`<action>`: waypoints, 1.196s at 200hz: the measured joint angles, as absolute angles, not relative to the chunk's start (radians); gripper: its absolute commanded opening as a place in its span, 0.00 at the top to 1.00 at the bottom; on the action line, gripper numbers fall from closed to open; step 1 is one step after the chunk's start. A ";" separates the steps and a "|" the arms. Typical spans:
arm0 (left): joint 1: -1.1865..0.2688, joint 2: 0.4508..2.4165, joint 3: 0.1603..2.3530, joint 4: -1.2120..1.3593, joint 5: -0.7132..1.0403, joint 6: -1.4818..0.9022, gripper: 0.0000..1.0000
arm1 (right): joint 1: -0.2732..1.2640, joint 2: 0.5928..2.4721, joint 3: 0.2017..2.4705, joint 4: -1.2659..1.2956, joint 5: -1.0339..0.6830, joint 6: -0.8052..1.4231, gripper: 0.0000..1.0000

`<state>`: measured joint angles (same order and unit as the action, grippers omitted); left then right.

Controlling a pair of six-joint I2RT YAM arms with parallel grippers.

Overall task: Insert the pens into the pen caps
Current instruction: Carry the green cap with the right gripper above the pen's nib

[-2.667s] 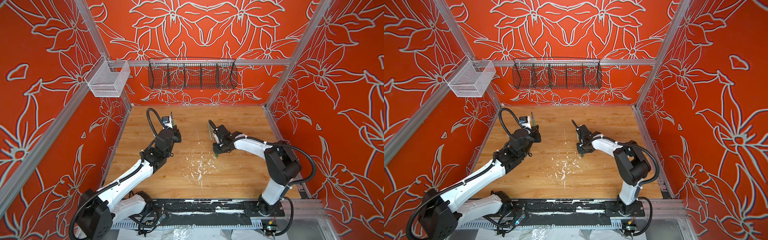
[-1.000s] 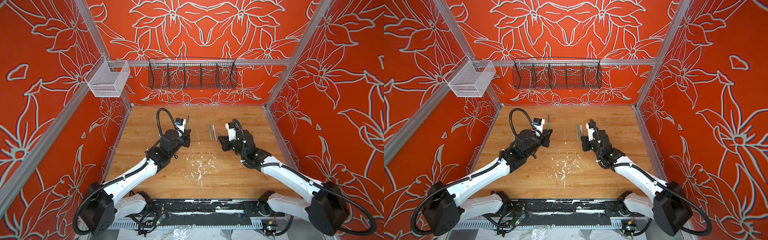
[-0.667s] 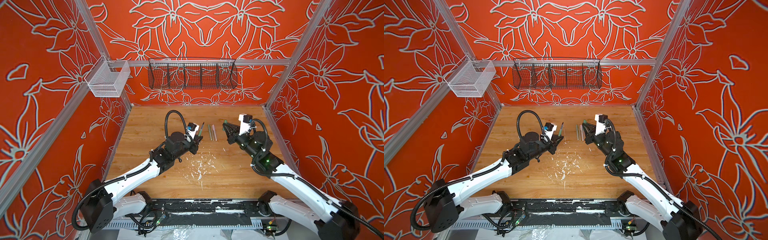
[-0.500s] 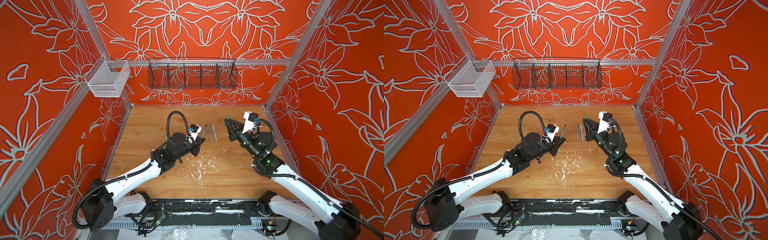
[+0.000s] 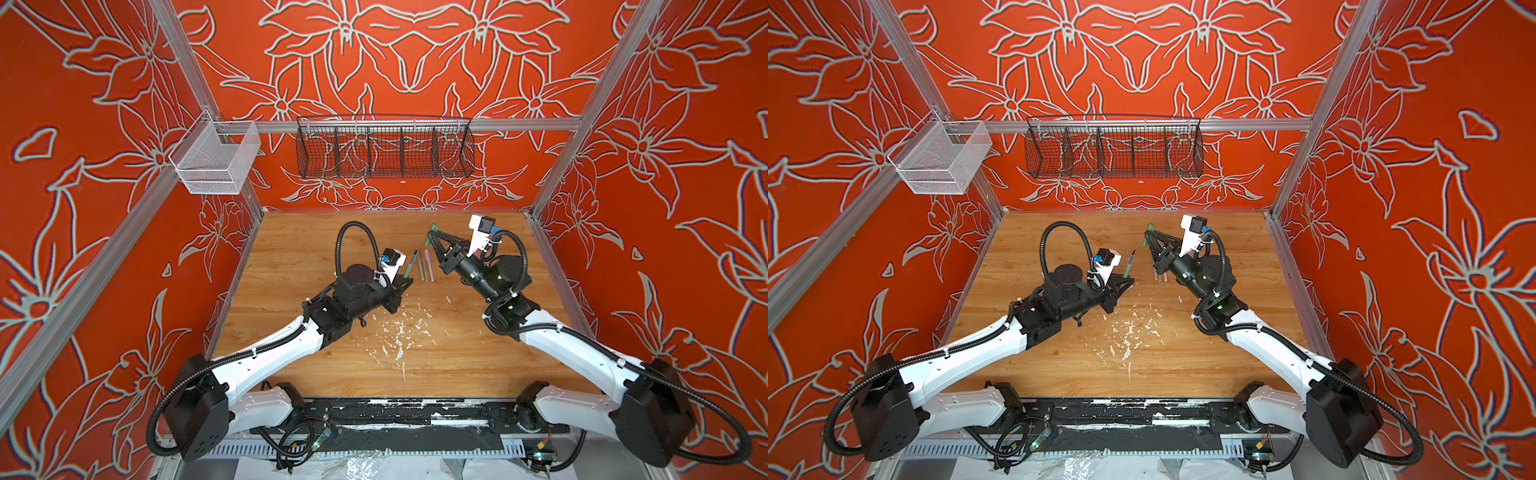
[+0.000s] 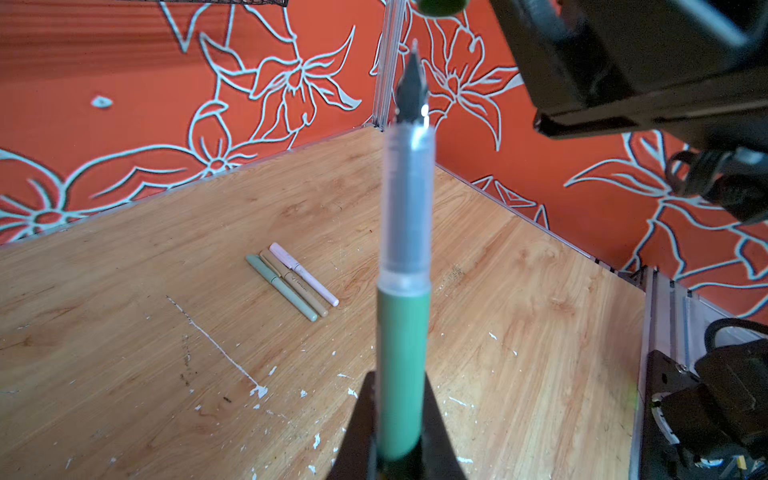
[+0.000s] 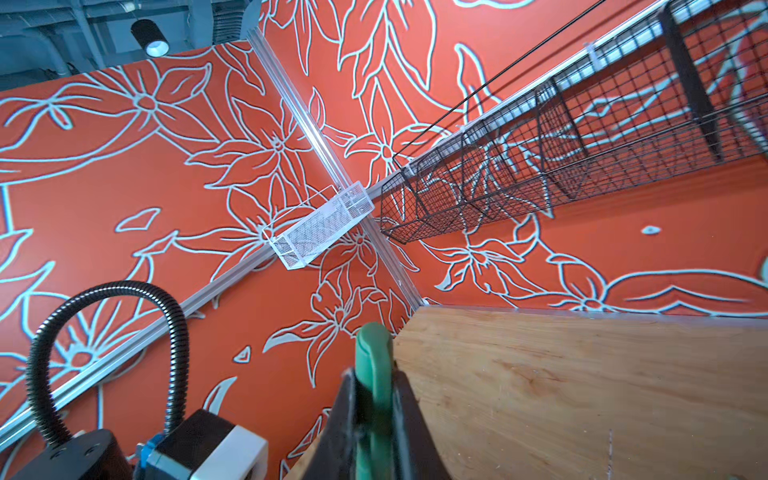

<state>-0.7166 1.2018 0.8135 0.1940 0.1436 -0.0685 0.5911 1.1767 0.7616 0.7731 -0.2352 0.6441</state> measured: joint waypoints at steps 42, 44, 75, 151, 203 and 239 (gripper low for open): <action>-0.720 1.203 0.817 0.187 0.146 -0.071 1.00 | 0.617 1.180 0.768 0.798 -0.260 0.651 0.93; -0.720 1.203 0.817 0.187 0.145 -0.071 1.00 | 0.618 1.181 0.768 0.798 -0.260 0.651 0.93; -0.720 1.203 0.817 0.184 0.145 -0.071 1.00 | 0.624 1.186 0.768 0.798 -0.263 0.651 0.93; -0.720 1.203 0.817 0.180 0.145 -0.071 1.00 | 0.629 1.192 0.767 0.799 -0.257 0.630 0.93; -0.720 1.203 0.817 0.180 0.145 -0.071 1.00 | 0.629 1.192 0.767 0.800 -0.242 0.613 0.93; -0.720 1.203 0.817 0.180 0.144 -0.071 1.00 | 0.629 1.192 0.763 0.805 -0.241 0.613 0.94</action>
